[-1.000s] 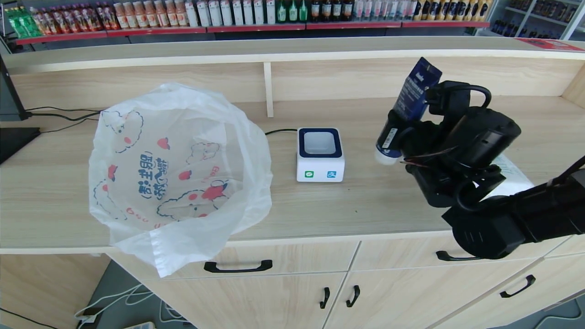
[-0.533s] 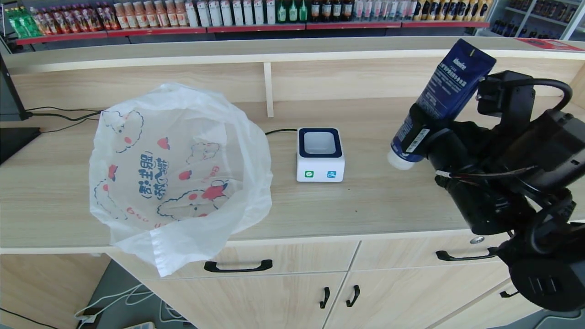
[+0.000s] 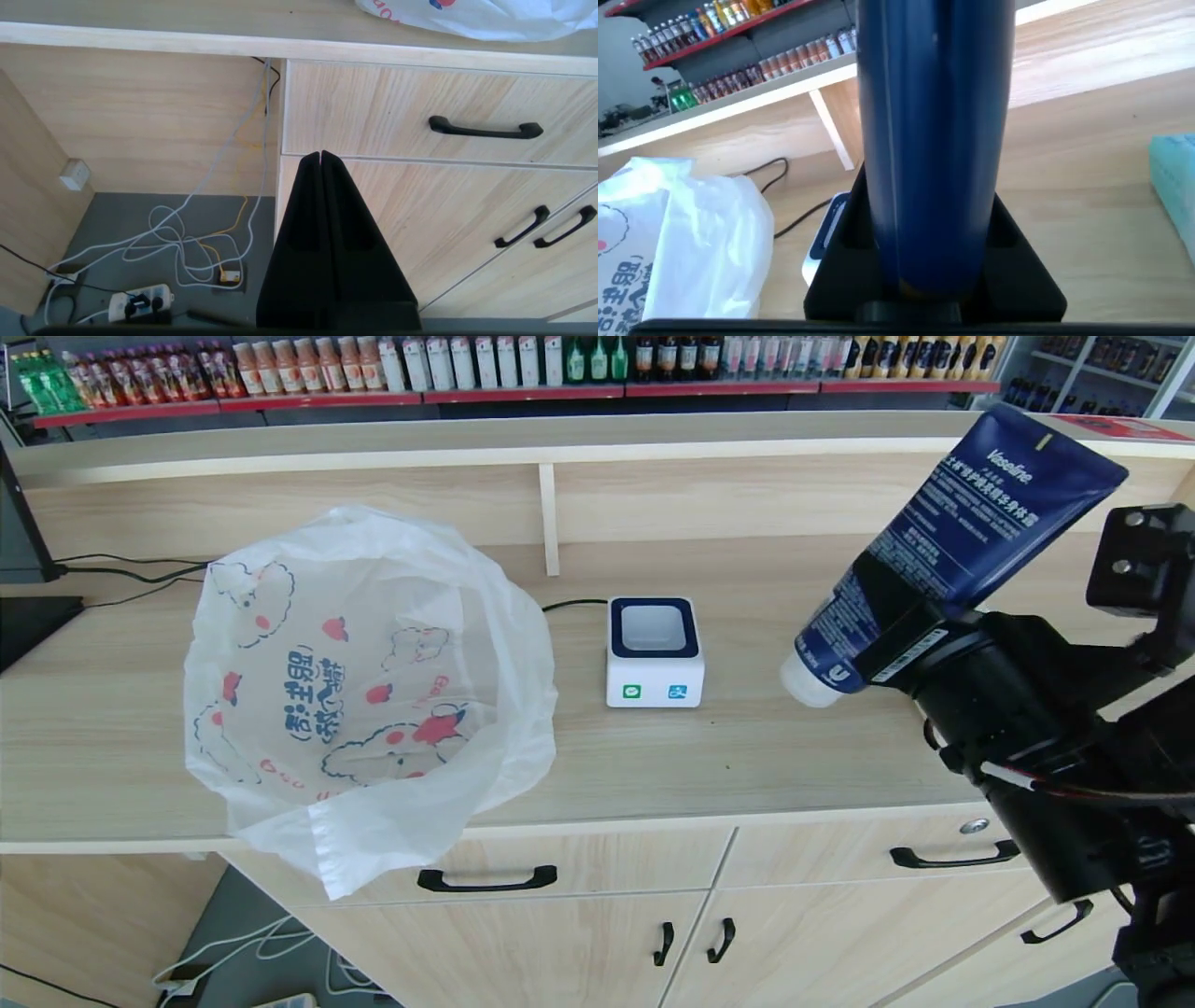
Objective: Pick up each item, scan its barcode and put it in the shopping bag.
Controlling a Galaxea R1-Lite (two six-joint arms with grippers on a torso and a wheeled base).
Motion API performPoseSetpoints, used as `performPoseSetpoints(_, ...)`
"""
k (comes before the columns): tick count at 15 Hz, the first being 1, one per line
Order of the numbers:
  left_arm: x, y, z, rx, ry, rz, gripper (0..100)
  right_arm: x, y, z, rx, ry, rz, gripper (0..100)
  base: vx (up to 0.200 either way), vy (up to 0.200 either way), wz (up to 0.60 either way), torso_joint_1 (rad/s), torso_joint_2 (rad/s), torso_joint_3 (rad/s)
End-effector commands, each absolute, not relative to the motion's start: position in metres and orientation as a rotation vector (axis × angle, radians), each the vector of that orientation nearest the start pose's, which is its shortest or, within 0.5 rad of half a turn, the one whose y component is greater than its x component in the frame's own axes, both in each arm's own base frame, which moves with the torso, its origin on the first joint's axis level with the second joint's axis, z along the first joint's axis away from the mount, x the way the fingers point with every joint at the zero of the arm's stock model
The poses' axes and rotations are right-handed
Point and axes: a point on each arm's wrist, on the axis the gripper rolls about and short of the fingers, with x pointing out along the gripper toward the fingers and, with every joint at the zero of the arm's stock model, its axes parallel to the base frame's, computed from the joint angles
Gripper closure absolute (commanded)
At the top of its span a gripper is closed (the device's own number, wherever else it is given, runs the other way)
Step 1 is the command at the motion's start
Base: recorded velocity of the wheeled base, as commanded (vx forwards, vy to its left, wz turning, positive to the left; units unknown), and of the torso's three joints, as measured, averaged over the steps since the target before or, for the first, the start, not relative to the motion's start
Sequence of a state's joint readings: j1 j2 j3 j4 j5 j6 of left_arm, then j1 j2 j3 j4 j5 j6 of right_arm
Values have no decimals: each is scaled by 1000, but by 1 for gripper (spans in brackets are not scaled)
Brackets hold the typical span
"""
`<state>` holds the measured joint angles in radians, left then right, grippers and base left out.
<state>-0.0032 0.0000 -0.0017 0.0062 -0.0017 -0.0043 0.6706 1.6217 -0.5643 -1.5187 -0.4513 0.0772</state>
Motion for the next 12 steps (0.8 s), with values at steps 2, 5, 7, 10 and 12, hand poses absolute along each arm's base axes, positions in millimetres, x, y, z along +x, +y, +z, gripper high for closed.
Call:
performPoseSetpoints(2,-23,0,75,-5,5,-5,100,188,143,197,267,-292,320,100,0,0,0,0,0,0)
performPoseSetpoints(5,-23,0,75,-5,5,-5,100,176,150,210,379,-318,403,100,0,0,0,0,0,0)
performPoseSetpoints(7,-23,0,75,-5,5,-5,100,165,161,222,474,-339,481,100,0,0,0,0,0,0)
performPoseSetpoints(10,-23,0,75,-5,5,-5,100,150,172,226,589,-311,578,100,0,0,0,0,0,0)
performPoseSetpoints(12,-23,0,75,-5,5,-5,100,145,177,227,627,-293,635,100,0,0,0,0,0,0)
